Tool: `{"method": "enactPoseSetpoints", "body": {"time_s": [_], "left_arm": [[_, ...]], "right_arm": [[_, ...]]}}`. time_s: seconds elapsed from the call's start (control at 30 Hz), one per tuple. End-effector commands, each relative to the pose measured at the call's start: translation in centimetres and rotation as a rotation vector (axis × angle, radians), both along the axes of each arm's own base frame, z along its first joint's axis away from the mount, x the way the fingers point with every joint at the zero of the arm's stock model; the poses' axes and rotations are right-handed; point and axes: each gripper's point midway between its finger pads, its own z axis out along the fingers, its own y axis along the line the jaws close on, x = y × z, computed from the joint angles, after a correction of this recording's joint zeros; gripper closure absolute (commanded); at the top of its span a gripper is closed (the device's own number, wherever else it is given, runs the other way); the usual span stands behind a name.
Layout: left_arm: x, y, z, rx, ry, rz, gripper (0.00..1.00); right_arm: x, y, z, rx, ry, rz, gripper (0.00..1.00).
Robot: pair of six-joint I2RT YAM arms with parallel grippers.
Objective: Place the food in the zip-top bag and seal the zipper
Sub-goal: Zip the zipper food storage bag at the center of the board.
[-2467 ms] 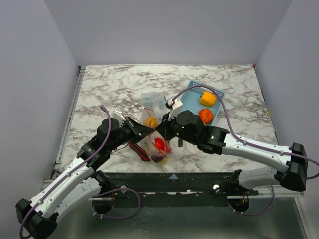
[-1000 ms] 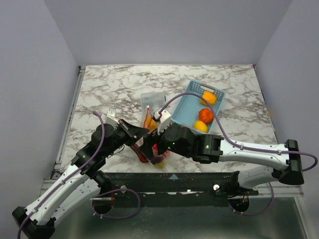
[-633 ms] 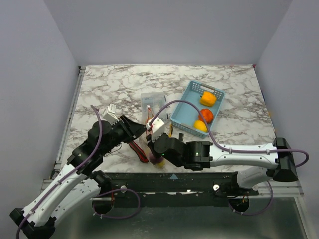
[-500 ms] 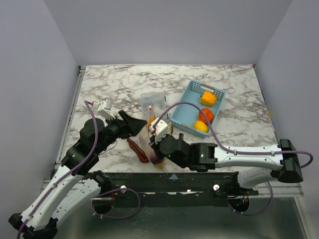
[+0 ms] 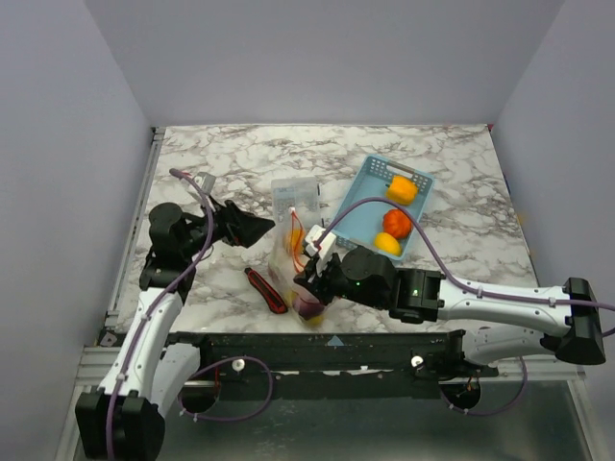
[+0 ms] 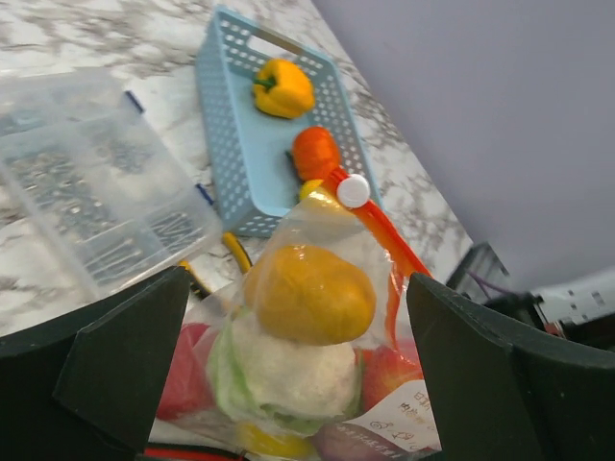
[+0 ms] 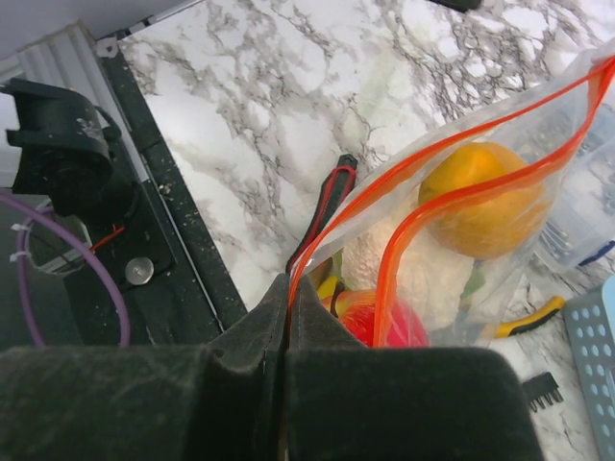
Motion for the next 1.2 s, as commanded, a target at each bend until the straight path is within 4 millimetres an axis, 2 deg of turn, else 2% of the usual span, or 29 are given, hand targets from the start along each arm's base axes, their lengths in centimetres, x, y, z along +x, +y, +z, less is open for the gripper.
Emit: {"method": "enactPoseSetpoints", "body": {"time_s": [0.0, 0.07, 0.2, 0.3, 0.43, 0.57, 0.63, 0.73, 0.87, 0.9, 1.07, 1.17], "left_arm": [[-1.6, -3.0, 3.8, -0.036, -0.210, -0.346, 0.02], [-1.8, -3.5, 3.4, -0.041, -0.199, -0.438, 0.04], [-1.7, -3.7, 1.6, -0.053, -0.240, -0.467, 0.05], [-1.6, -3.9, 2.1, -0.069, -0.224, -0.539, 0.06], [0.4, -3.8, 1.2, -0.098, -0.157, -0.561, 0.08], [-0.7, -4.0, 2.3, -0.179, -0.188, -0.668, 0.08], [0.4, -4.2, 1.6, -0.206, -0.117, -0.683, 0.09], [1.3, -4.4, 0.7, -0.210, -0.112, -0.674, 0.14], [0.6, -4.9, 0.8, -0.207, -0.153, -0.673, 0.16], [0.4, -5.1, 0.6, -0.206, -0.150, -0.685, 0.17], [-0.2, -5.0, -0.4, -0.198, -0.118, -0.700, 0.39], [-0.1, -4.7, -1.0, -0.198, -0.097, -0.697, 0.41]], "right_arm": [[-0.9, 0.9, 0.8, 0.045, -0.008, 0.090, 1.00], [-0.8, 1.0, 0.4, 0.040, -0.004, 0.090, 1.00], [-1.0, 1.4, 0.6, 0.047, 0.004, 0.111, 1.00], [-1.1, 1.3, 0.6, 0.043, 0.006, 0.117, 1.00], [-1.1, 1.1, 0.3, 0.032, 0.011, 0.121, 1.00], [-1.0, 1.2, 0.7, 0.040, 0.010, 0.121, 1.00], [-1.2, 1.5, 0.9, 0.046, 0.016, 0.134, 1.00], [-1.3, 1.7, 0.6, 0.042, 0.028, 0.142, 1.00], [-1.0, 1.9, 0.1, 0.028, 0.030, 0.129, 1.00], [-1.0, 2.0, 0.0, 0.025, 0.031, 0.128, 1.00], [-0.5, 2.1, 0.1, 0.024, 0.028, 0.109, 1.00], [-0.4, 1.9, 0.3, 0.022, 0.025, 0.095, 1.00]]}}
